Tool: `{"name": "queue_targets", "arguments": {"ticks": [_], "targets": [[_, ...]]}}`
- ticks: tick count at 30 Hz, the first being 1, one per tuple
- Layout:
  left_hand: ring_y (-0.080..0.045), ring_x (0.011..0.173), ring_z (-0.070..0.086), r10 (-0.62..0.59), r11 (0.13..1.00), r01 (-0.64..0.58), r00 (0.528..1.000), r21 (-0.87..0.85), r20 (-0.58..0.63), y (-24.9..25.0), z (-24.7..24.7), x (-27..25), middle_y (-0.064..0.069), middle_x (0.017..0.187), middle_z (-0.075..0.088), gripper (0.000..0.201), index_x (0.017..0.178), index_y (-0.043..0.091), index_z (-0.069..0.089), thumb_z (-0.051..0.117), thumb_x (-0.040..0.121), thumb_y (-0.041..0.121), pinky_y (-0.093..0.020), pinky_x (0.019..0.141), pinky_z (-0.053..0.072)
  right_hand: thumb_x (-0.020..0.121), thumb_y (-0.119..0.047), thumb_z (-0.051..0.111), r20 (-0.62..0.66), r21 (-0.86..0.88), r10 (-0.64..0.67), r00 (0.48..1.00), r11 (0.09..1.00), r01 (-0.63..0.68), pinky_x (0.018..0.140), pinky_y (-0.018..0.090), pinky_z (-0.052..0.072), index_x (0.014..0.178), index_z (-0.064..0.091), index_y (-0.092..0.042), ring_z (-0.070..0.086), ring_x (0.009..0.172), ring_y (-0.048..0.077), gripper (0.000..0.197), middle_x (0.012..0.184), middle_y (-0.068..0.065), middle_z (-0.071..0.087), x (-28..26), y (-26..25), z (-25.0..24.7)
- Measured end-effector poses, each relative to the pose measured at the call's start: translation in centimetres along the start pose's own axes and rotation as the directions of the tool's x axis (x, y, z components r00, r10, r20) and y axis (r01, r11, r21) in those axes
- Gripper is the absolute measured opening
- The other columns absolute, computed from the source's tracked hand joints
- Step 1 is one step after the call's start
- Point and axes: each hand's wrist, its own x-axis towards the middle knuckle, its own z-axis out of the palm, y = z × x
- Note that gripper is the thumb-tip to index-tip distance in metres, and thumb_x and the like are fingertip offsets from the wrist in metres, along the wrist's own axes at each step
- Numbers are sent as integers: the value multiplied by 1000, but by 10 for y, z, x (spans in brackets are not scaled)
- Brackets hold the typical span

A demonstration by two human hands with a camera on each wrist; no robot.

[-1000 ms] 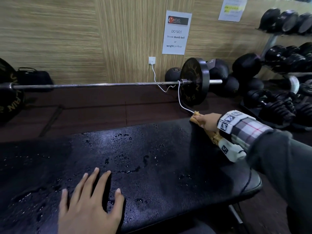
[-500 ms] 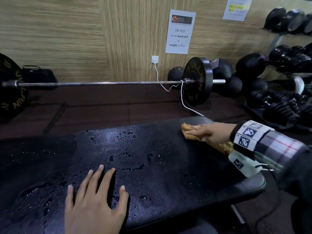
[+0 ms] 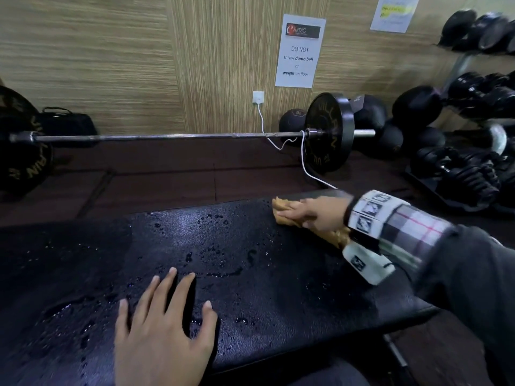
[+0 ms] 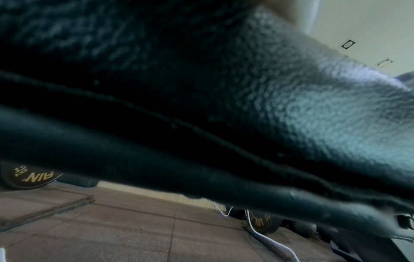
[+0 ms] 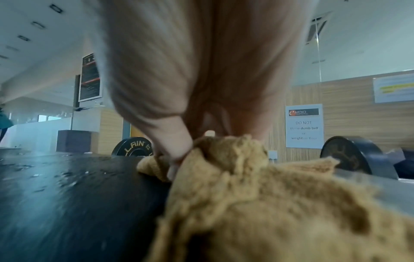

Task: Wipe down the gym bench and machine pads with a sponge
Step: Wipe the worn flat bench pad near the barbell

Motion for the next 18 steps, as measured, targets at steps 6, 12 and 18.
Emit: {"name": "queue_targets", "arguments": {"ticks": [6,12,18], "targets": [[-19,129,50,-1,1000,1,1000,-10,-5,1,0,1,6,134,59,55,118,33,67,43,73,55,-51,114,23,94,-8,47,76,117,95,993,988,-104,110,19,9,145,17,-37,17,142,14,66,156,-10,12,-33,39,9],[-20,129,51,7,1000,-7,1000,-10,-6,1,0,1,5,133,60,55,117,32,67,42,74,55,-52,113,25,98,-17,41,0,42,276,961,960,-276,99,16,21,148,18,-26,35,134,22,56,152,4,28,-1,30,-18],[-20,129,51,7,1000,-7,1000,-20,-4,1,-1,1,5,133,60,56,117,33,67,41,73,55,-52,112,25,96,-15,41,-27,-27,113,993,993,-114,108,26,24,146,13,-41,34,136,24,63,155,-6,21,9,-7,-9]]}}
